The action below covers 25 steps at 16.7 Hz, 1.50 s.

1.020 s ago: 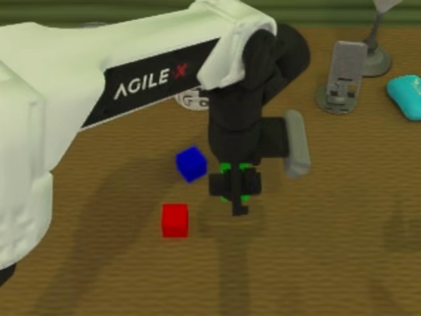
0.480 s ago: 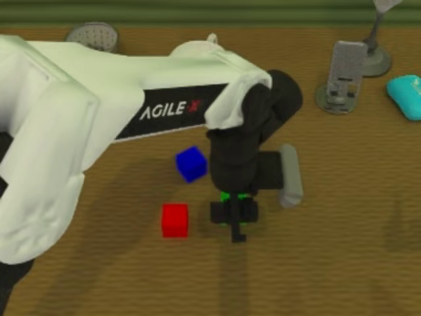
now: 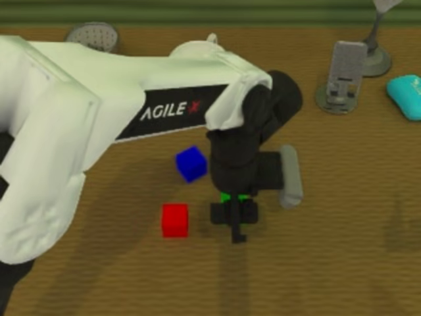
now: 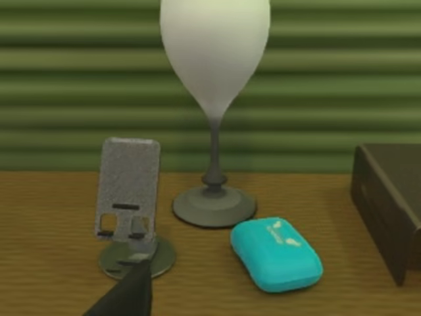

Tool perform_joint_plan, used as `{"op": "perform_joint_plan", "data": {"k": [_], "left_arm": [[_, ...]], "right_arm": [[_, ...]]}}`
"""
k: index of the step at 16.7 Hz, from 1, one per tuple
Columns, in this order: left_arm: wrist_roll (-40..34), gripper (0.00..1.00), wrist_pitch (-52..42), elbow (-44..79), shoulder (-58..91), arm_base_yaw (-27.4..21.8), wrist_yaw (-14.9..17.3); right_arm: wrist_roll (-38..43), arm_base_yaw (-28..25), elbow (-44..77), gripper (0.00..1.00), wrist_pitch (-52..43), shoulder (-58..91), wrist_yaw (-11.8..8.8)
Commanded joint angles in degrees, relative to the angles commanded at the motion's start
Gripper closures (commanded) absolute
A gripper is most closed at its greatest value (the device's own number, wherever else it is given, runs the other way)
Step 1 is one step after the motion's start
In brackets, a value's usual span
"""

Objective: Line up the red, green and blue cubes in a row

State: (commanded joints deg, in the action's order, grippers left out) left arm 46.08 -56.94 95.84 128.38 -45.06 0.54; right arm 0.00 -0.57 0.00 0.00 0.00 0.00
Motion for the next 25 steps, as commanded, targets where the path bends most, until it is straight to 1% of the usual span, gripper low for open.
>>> {"op": "perform_joint_plan", "data": {"k": [7,8,17,19,25], "left_arm": [[0.0,0.02,0.0,0.0,0.0,0.0,0.0],[0.0,0.00,0.0,0.0,0.0,0.0,0.0],[0.0,0.00,-0.2,0.2,-0.1,0.1,0.0],[-0.1,0.00,-2.4,1.9,-0.5,0.4,0.0],[-0.1,0.00,-13.4,9.9,-3.4,1.2,0.0]], "right_arm": [[0.0,0.0,0.0,0.00,0.0,0.0,0.0],[0.0,0.0,0.0,0.00,0.0,0.0,0.0],[0.0,0.0,0.0,0.00,0.0,0.0,0.0],[0.0,0.0,0.0,0.00,0.0,0.0,0.0],[0.0,0.0,0.0,0.00,0.0,0.0,0.0]]}}
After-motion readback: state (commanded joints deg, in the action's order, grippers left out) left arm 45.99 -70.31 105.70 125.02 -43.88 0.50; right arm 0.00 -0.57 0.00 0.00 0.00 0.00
